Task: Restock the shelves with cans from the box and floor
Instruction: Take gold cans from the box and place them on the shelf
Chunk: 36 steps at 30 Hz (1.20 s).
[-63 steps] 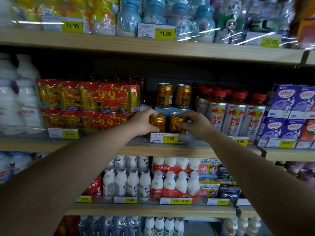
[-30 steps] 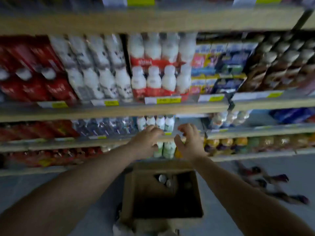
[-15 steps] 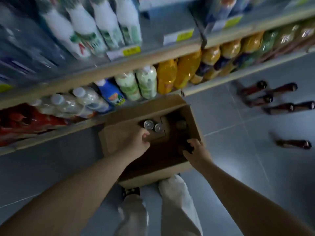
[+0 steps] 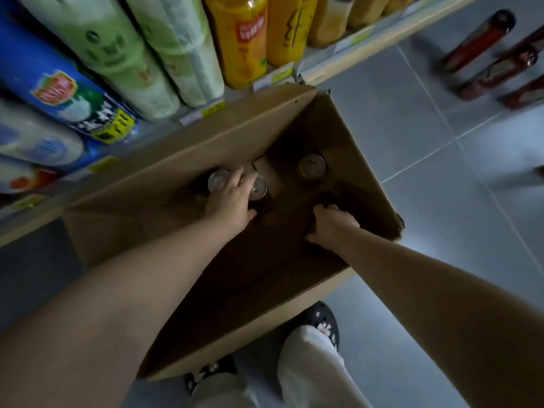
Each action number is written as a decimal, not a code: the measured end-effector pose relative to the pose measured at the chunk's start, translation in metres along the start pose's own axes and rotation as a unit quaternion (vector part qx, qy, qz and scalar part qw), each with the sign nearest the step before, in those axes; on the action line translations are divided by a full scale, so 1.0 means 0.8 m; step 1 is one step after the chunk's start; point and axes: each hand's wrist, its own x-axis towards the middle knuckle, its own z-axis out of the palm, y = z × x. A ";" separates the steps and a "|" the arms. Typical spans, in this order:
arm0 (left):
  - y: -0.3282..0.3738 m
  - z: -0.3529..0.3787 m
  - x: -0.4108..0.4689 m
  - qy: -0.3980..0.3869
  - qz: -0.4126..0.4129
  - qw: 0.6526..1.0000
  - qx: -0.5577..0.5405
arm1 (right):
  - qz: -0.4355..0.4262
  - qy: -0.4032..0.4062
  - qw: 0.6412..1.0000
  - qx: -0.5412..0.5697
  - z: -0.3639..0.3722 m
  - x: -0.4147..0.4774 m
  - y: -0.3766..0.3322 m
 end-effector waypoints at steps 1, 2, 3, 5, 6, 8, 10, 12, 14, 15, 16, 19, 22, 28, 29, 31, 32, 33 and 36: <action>0.000 0.011 0.014 -0.005 0.006 0.999 0.036 | -0.007 -0.009 0.999 -0.053 0.005 0.012 0.001; -0.001 0.019 0.028 -0.015 0.006 0.997 0.072 | -0.015 -0.017 0.995 -0.095 0.008 0.024 0.003; -0.002 0.028 0.041 -0.027 0.005 0.993 0.111 | -0.022 -0.027 0.992 -0.123 0.012 0.033 0.005; -0.003 0.037 0.059 -0.033 0.014 0.983 0.179 | -0.032 -0.055 0.988 -0.138 0.018 0.050 0.007; -0.004 0.038 0.063 -0.026 0.026 0.980 0.197 | -0.036 -0.063 0.989 -0.128 0.018 0.053 0.007; -0.007 0.039 0.064 -0.003 0.045 0.980 0.194 | -0.038 -0.058 0.993 -0.093 0.015 0.059 0.009; -0.010 0.031 0.049 0.002 0.042 0.987 0.154 | -0.032 -0.048 0.998 -0.028 0.003 0.051 0.013; -0.010 0.012 0.024 0.011 0.040 0.993 0.111 | -0.018 -0.033 0.998 0.057 -0.011 0.027 0.015; -0.008 -0.022 -0.006 0.019 0.020 0.997 0.072 | 0.002 0.008 0.990 0.140 -0.027 -0.011 0.010; -0.006 -0.044 -0.022 0.015 -0.002 0.999 0.046 | 0.002 0.035 0.984 0.173 -0.037 -0.034 0.006; -0.004 -0.069 -0.039 0.007 -0.026 1.000 0.016 | -0.003 0.058 0.976 0.210 -0.049 -0.060 0.001; 0.007 -0.166 -0.094 0.014 -0.057 0.997 -0.059 | -0.045 0.123 0.939 0.318 -0.103 -0.147 -0.009; 0.027 -0.283 -0.156 0.049 -0.048 0.997 -0.029 | -0.083 0.185 0.902 0.380 -0.173 -0.249 -0.019; 0.083 -0.541 -0.286 0.093 -0.019 0.995 -0.044 | -0.123 0.259 0.860 0.422 -0.330 -0.460 -0.049; 0.094 -0.582 -0.306 0.100 -0.005 0.994 -0.033 | -0.137 0.271 0.852 0.427 -0.356 -0.493 -0.054; 0.116 -0.659 -0.344 0.133 0.023 0.991 -0.010 | -0.171 0.301 0.840 0.419 -0.408 -0.558 -0.064; 0.127 -0.695 -0.364 0.153 0.034 0.988 -0.006 | -0.185 0.319 0.834 0.410 -0.432 -0.591 -0.069; 0.137 -0.730 -0.382 0.171 0.044 0.984 -0.011 | -0.197 0.339 0.826 0.404 -0.455 -0.623 -0.074; 0.163 -0.820 -0.438 0.213 0.059 0.975 -0.025 | -0.235 0.385 0.805 0.386 -0.513 -0.707 -0.084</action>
